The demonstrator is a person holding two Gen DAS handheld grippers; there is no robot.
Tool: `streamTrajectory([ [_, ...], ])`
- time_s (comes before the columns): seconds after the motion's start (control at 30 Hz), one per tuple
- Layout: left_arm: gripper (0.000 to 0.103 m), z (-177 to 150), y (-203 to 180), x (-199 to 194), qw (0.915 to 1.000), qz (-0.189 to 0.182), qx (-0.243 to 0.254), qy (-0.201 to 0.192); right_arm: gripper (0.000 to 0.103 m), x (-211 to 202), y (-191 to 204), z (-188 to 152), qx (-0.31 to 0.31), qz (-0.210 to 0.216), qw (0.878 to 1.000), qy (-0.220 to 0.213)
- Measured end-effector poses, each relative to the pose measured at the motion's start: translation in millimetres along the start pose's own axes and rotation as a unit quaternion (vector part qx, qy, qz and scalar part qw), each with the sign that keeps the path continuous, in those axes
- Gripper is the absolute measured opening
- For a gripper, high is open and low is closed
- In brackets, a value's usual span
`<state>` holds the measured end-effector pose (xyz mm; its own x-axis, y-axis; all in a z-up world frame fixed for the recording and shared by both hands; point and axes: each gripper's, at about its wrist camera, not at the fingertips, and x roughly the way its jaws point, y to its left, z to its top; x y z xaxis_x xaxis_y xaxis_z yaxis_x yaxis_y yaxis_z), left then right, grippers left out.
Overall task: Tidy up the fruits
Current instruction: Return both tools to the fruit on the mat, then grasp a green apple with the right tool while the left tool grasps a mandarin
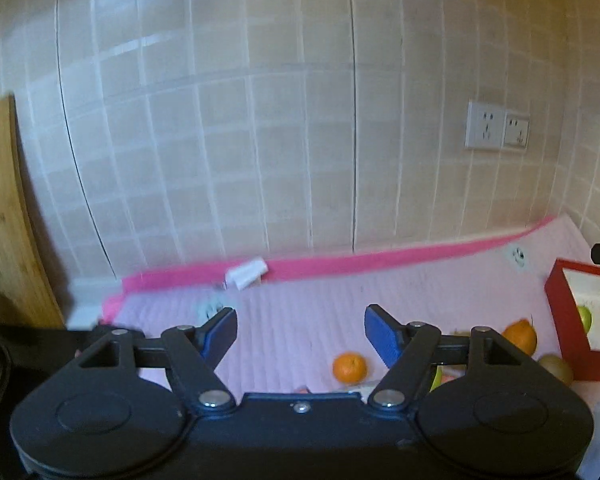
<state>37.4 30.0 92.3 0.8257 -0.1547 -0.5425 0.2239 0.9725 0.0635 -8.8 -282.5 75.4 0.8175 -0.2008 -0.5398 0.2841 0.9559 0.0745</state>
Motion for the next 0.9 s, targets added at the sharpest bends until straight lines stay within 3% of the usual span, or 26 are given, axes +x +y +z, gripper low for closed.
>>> streamTrajectory([
  [0.2, 0.084, -33.4, 6.1, 31.9, 0.9962, -0.055, -0.016, 0.065, 0.1, 11.5, 29.5, -23.2, -0.045, 0.005, 0.998, 0.04],
  [0.3, 0.084, -49.0, 5.4, 45.5, 0.9922, -0.078, -0.022, 0.094, 0.093, 27.2, 33.9, -36.2, -0.035, 0.024, 0.995, 0.086],
  [0.57, 0.083, -78.2, -3.2, 82.8, 0.9779, -0.138, -0.023, 0.155, 0.088, 62.3, 55.8, -67.0, -0.035, 0.052, 0.986, 0.155],
  [0.8, 0.076, -88.5, -16.1, 92.1, 0.9699, -0.18, 0.023, 0.162, 0.087, 94.0, 75.9, -74.6, -0.038, 0.073, 0.978, 0.19],
  [0.9, 0.066, -90.5, -20.7, 98.4, 0.9643, -0.2, 0.032, 0.171, 0.087, 107.1, 81.4, -77.9, -0.041, 0.07, 0.976, 0.203],
])
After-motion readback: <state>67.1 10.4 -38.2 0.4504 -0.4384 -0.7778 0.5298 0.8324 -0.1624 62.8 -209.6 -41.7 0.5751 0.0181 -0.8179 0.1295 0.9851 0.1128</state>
